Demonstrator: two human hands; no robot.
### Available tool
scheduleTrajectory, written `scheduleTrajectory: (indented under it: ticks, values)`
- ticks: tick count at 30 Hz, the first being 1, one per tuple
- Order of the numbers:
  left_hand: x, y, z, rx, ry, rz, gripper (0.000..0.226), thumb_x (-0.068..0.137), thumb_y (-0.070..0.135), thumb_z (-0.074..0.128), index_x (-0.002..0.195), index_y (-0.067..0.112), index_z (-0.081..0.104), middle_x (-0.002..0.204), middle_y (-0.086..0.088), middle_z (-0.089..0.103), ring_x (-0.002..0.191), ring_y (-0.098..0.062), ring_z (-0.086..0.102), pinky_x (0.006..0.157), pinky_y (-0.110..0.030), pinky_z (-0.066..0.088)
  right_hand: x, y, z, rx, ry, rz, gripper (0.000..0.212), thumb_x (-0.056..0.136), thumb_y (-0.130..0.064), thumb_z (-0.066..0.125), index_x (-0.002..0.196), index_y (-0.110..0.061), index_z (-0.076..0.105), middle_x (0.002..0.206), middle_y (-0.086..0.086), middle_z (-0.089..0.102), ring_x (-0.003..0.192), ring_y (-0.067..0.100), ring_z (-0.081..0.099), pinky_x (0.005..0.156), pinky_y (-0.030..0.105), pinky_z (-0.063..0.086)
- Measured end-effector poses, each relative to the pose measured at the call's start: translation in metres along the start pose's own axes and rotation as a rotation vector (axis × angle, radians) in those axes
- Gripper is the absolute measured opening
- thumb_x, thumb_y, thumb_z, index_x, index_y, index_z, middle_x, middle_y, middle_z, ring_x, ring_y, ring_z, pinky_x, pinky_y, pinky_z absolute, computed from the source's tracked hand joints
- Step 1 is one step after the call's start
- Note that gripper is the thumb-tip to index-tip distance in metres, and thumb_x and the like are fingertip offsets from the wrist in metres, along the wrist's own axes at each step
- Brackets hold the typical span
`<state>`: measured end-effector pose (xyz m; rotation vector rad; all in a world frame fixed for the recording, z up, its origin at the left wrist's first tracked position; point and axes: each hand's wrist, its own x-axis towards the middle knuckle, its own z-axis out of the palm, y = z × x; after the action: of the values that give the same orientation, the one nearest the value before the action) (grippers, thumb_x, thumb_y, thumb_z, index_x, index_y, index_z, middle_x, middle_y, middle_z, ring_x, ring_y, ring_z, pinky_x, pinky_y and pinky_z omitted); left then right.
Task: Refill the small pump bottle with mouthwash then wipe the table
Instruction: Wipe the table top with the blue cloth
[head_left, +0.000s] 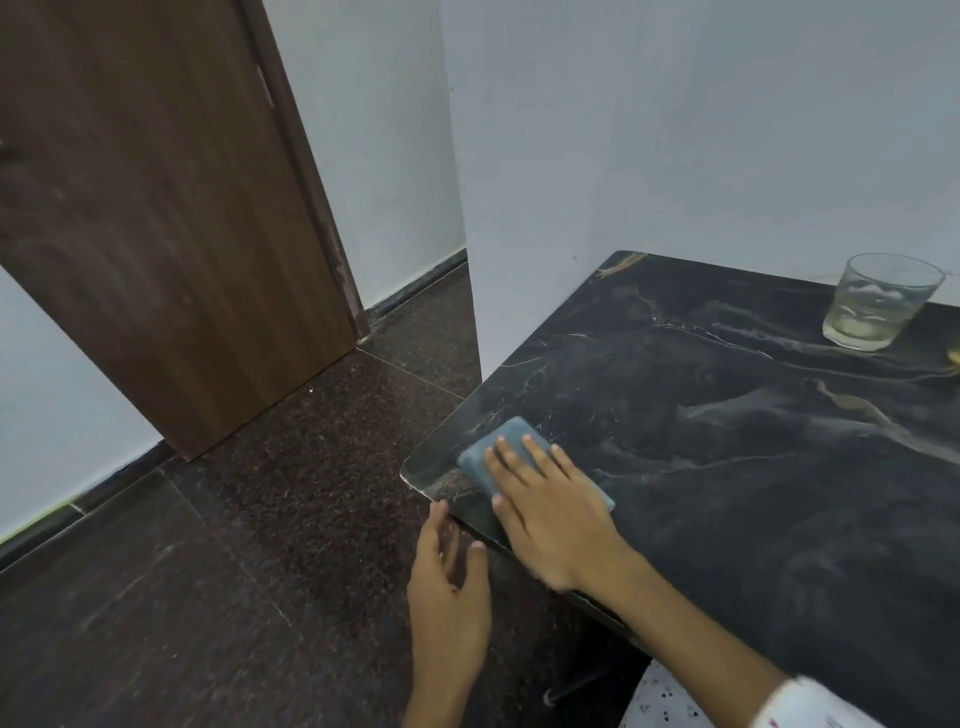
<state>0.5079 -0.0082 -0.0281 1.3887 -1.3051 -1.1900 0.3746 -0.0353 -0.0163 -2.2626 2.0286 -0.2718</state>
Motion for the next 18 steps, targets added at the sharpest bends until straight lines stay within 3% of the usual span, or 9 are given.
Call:
scheduleTrajectory:
  ticks: [3,6,8,10,12,14,18]
  values:
    - [-0.005,-0.007,0.004,0.092,0.032,0.062,0.054,0.093,0.002,0.051,0.143,0.017,0.034,0.152,0.007,0.029,0.134,-0.002,0.030,0.109,-0.021,0.028,-0.049,0.007,-0.002,0.064,0.006,-0.071,0.056,0.098,-0.045,0.005,0.152,-0.029,0.006,0.157,-0.015,0.001,0.145,0.008,-0.010,0.115,0.027,-0.016]
    - [-0.011,-0.010,0.013,0.183,0.091,0.121,0.052,0.094,0.009,0.050,0.143,0.019,0.035,0.155,0.012,0.020,0.135,0.006,0.018,0.108,-0.016,0.019,-0.086,0.024,-0.010,0.048,0.065,0.045,0.056,0.096,-0.045,0.012,0.148,-0.031,0.028,0.153,-0.015,0.023,0.143,0.008,0.013,0.114,0.028,0.005]
    - [-0.013,-0.011,0.019,0.210,0.085,0.120,0.053,0.095,0.016,0.050,0.145,0.022,0.031,0.154,0.019,0.010,0.136,0.008,0.009,0.110,-0.018,0.017,-0.089,0.039,-0.017,0.012,0.074,0.138,0.058,0.094,-0.049,0.003,0.149,-0.035,0.012,0.155,-0.018,0.010,0.144,0.005,0.002,0.115,0.025,-0.001]
    - [-0.014,-0.012,0.022,0.262,0.052,0.122,0.054,0.096,0.020,0.049,0.146,0.021,0.030,0.151,0.024,0.000,0.137,0.008,-0.002,0.118,-0.031,0.015,-0.078,0.058,-0.018,0.000,0.048,0.221,0.054,0.096,-0.050,-0.002,0.148,-0.034,-0.008,0.154,-0.019,-0.008,0.140,0.002,-0.016,0.114,0.024,-0.013]
    - [-0.013,-0.012,0.024,0.328,0.037,0.152,0.052,0.096,0.019,0.048,0.145,0.018,0.030,0.148,0.023,-0.004,0.136,0.006,-0.009,0.120,-0.037,0.006,-0.054,0.071,-0.018,-0.022,0.048,0.308,0.052,0.101,-0.044,0.007,0.151,-0.030,-0.005,0.158,-0.013,-0.006,0.143,0.006,-0.014,0.115,0.028,-0.010]
    - [-0.014,-0.011,0.026,0.367,0.025,0.171,0.051,0.097,0.018,0.047,0.145,0.016,0.030,0.146,0.022,-0.005,0.136,0.005,-0.009,0.118,-0.032,-0.001,-0.027,0.073,-0.019,-0.019,0.017,0.364,0.053,0.103,-0.039,0.012,0.153,-0.024,0.000,0.160,-0.006,-0.001,0.146,0.015,-0.007,0.117,0.034,-0.006]
    - [-0.018,-0.007,0.031,0.357,-0.014,0.188,0.052,0.097,0.021,0.045,0.146,0.013,0.028,0.148,0.018,-0.001,0.135,0.004,-0.005,0.114,-0.025,-0.004,-0.005,0.042,-0.012,-0.022,-0.005,0.269,0.055,0.103,-0.037,0.014,0.153,-0.018,0.000,0.160,0.001,-0.002,0.146,0.023,-0.008,0.117,0.039,-0.008]
